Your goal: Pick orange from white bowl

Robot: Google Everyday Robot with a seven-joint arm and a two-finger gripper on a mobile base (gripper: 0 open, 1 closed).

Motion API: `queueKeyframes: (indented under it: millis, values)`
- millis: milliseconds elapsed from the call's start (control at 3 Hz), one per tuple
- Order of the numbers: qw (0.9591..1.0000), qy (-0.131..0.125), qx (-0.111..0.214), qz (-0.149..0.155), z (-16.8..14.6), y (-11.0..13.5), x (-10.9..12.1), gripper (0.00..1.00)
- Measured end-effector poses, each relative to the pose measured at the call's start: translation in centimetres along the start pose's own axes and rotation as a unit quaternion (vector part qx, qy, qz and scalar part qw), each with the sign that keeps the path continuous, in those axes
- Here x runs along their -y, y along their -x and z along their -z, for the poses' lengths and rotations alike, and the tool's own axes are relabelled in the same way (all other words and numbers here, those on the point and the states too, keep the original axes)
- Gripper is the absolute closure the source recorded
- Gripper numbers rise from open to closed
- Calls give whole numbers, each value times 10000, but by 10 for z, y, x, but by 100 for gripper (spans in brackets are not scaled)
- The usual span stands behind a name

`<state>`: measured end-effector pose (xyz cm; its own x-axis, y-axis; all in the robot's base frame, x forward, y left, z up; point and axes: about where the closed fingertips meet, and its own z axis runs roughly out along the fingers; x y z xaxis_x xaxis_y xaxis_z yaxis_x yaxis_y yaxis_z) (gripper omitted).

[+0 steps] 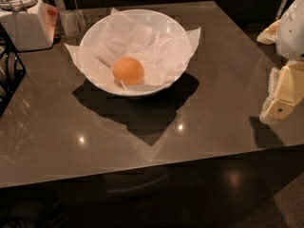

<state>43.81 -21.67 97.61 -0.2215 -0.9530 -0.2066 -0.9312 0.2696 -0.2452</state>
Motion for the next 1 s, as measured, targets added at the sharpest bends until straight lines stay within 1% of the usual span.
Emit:
queueKeyframes:
  millis: [333,667,1000]
  values:
    - [10000,0,2,1,0,0,0,0]
    - [9999,-14,159,45,0,10,3,0]
    - [9972,153,704,182,-8,42,15,0]
